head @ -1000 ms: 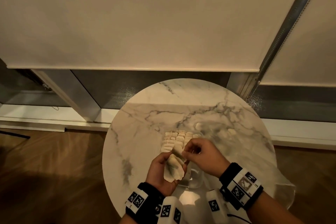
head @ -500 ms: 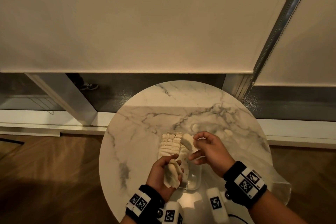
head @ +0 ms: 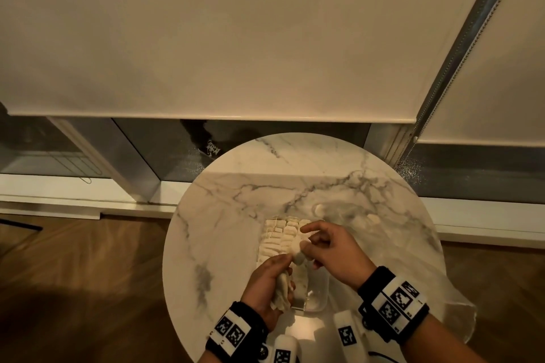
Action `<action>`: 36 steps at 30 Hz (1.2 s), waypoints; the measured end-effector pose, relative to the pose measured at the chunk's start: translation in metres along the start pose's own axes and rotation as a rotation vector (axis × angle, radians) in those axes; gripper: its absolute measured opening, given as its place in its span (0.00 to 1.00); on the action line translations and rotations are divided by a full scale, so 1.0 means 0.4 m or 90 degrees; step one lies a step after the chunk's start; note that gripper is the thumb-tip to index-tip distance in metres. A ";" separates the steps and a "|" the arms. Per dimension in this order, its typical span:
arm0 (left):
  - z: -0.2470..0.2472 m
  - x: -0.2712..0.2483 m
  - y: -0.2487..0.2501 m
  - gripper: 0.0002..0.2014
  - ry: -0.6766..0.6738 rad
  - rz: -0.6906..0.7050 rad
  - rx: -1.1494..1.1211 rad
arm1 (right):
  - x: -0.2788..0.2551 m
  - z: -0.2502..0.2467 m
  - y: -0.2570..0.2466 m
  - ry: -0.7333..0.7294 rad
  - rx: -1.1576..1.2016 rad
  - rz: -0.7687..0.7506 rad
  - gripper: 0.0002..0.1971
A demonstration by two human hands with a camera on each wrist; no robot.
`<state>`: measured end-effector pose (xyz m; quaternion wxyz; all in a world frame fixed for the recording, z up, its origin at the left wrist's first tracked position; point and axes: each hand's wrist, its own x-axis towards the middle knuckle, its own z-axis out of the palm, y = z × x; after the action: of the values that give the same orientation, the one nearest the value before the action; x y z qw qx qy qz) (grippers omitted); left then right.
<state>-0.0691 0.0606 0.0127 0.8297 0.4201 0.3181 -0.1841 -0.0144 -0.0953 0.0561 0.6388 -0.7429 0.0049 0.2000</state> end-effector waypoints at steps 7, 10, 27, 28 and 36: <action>-0.004 -0.004 0.004 0.13 -0.039 -0.013 -0.018 | 0.006 0.002 0.005 -0.023 0.024 0.016 0.05; -0.011 0.004 -0.003 0.15 -0.060 -0.009 -0.015 | 0.009 0.005 0.005 -0.037 0.010 0.013 0.03; -0.102 0.044 0.005 0.11 0.082 -0.194 -0.140 | 0.164 -0.110 0.132 0.101 -0.328 0.034 0.06; -0.118 0.049 0.003 0.11 0.083 -0.210 -0.167 | 0.171 -0.110 0.148 0.085 -0.362 0.052 0.06; -0.159 0.069 -0.014 0.12 0.107 -0.216 -0.209 | 0.223 -0.085 0.191 -0.040 -0.627 0.082 0.08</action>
<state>-0.0759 0.1081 -0.0375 0.8146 0.2344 0.4776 -0.2311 0.0575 -0.1195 -0.0396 0.1982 -0.9482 -0.0633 0.2402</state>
